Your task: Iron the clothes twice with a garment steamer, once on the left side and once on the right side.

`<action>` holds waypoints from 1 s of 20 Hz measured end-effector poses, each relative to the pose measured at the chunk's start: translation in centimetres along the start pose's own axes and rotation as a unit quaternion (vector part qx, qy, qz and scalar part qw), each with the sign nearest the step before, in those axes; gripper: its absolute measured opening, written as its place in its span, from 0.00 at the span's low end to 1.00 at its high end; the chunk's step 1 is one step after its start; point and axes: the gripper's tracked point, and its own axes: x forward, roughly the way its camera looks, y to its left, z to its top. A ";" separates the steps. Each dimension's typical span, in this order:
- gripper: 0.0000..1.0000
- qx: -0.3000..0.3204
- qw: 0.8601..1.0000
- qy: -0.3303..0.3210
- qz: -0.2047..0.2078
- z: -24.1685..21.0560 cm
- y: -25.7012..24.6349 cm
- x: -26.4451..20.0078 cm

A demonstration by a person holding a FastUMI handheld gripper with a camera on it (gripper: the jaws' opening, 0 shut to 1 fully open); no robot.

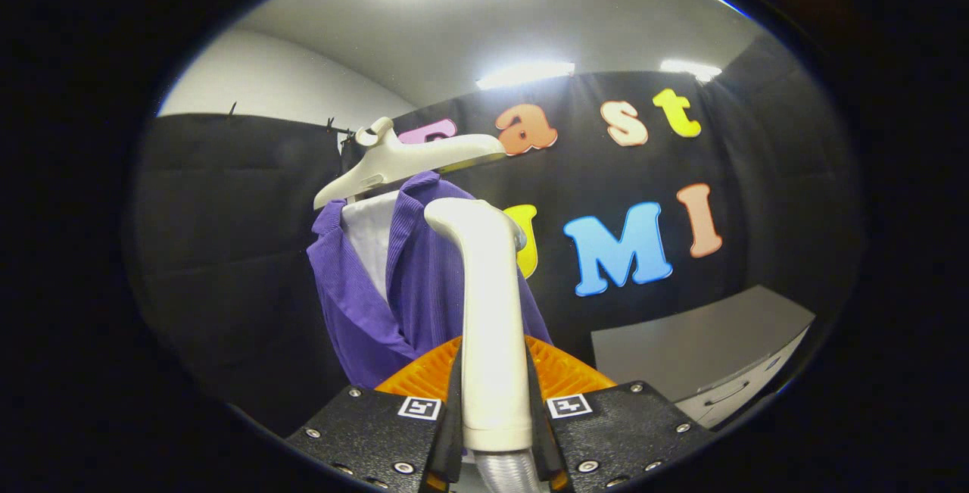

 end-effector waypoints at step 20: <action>0.37 -0.127 0.991 -0.011 -0.043 -9.9 0.0 -0.3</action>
